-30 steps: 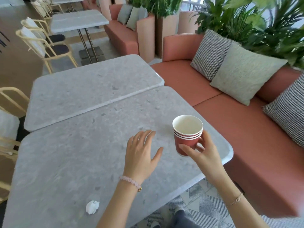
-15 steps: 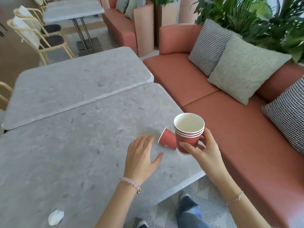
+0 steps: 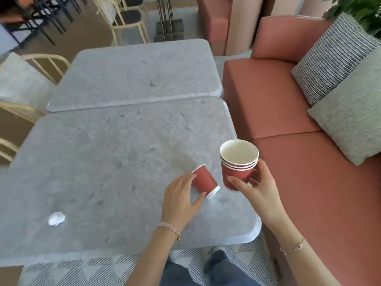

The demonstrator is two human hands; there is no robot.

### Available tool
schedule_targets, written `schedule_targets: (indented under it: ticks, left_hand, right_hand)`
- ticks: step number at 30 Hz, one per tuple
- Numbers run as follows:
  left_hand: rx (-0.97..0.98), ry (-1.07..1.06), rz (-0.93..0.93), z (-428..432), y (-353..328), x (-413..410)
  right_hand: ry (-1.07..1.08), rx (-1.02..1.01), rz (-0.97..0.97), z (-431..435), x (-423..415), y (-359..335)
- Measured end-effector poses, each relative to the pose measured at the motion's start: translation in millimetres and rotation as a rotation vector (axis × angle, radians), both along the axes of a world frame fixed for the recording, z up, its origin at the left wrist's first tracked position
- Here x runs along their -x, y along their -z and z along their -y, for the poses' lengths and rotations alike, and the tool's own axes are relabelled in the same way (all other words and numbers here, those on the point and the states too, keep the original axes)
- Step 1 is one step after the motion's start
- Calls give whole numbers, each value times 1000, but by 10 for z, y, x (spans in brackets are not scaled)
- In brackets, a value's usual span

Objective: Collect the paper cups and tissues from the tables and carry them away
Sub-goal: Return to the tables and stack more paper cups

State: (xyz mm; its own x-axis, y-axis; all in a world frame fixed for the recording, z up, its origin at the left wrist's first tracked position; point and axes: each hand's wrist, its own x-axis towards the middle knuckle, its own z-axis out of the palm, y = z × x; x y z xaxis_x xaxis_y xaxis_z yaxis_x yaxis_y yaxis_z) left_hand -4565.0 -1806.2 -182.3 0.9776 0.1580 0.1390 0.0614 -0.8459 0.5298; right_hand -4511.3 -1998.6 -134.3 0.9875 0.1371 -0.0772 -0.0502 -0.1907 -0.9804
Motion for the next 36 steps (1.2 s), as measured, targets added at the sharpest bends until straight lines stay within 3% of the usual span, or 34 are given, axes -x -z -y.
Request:
schedule_targets:
  ticks: [7, 12, 24, 36]
  left_hand:
    - [241, -383, -79, 281, 195, -103]
    - [590, -682, -268, 466, 343, -159]
    - [918, -807, -270, 594, 463, -498]
    - [997, -801, -259, 589, 514, -548]
  right_hand:
    - [-68, 3, -67, 60, -118, 95]
    - [-72, 30, -93, 74, -157, 153]
    - [-38, 83, -137, 148, -149, 222]
    - [-43, 111, -158, 116, -224, 300]
